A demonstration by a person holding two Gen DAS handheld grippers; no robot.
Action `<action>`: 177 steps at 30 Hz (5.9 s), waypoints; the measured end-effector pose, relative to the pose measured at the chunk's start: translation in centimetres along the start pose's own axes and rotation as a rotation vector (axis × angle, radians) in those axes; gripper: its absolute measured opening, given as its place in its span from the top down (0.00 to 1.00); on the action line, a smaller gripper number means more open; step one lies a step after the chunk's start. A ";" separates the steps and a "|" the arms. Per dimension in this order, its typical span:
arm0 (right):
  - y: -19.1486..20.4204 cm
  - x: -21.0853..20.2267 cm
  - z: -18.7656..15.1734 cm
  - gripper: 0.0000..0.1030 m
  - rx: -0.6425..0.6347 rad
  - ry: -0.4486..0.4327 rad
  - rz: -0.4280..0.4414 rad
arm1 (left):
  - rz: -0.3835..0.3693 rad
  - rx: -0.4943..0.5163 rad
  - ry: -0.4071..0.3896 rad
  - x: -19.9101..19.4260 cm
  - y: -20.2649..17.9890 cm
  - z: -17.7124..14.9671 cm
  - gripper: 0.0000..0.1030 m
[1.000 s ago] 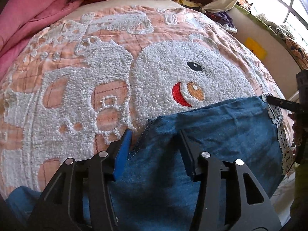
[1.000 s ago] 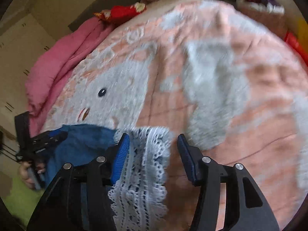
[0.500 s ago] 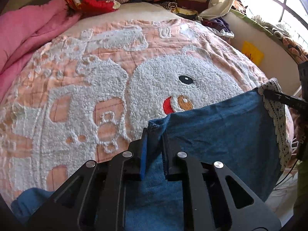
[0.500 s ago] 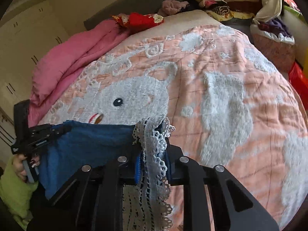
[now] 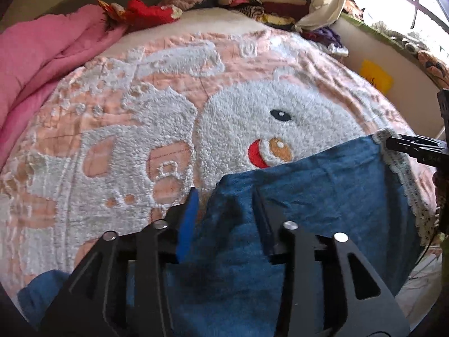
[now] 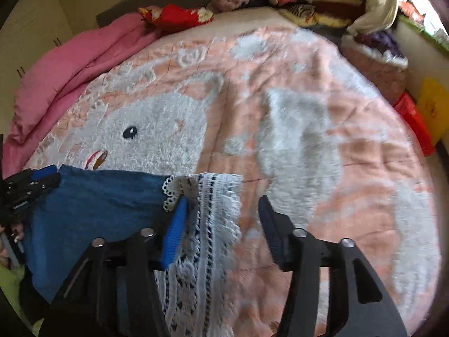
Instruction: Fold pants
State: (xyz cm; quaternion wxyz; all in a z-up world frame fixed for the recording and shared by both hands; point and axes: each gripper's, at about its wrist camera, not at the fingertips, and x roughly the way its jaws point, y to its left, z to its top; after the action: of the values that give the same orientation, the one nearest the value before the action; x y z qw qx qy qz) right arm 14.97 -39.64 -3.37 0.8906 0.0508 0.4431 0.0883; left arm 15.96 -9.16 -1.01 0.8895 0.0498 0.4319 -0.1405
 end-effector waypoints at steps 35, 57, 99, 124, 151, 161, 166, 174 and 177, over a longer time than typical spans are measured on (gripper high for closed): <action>5.1 -2.5 -11.0 0.17 -0.095 0.087 -0.141 | 0.188 -0.250 0.165 -5.9 8.0 -10.8 0.12; 13.1 -7.0 -12.6 0.17 -0.232 -0.012 0.049 | 0.064 0.028 0.138 -6.8 -3.8 -11.6 0.09; 5.0 -14.5 -12.5 0.12 0.004 -0.176 0.004 | 0.033 0.039 -0.045 -11.6 -6.2 -3.6 0.09; 2.7 -9.7 -14.5 0.12 0.077 -0.056 0.086 | -0.098 0.264 -0.033 -3.0 -13.8 3.5 0.09; 2.1 -5.9 -13.9 0.38 0.122 -0.020 0.222 | -0.252 0.440 0.105 8.0 -19.0 4.4 0.56; 1.6 -5.6 -13.1 0.73 0.159 -0.044 0.307 | -0.219 0.495 0.081 7.8 -20.7 3.5 0.87; 3.1 -6.8 -11.9 0.75 0.115 -0.066 0.328 | -0.285 0.441 0.061 6.5 -19.4 3.9 0.95; 7.9 -10.3 -9.3 0.75 -0.009 -0.139 0.385 | -0.344 0.344 -0.054 0.9 -14.9 5.4 0.95; 10.8 -10.7 -8.0 0.75 -0.080 -0.147 0.412 | -0.344 0.290 -0.081 -1.0 -12.3 5.5 0.95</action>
State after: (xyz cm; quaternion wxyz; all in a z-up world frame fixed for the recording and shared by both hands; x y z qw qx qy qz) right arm 1.06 -31.13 2.02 0.8850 0.1110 0.3536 0.2819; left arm 15.91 -21.87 3.57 0.8527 0.0973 0.3730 -0.3526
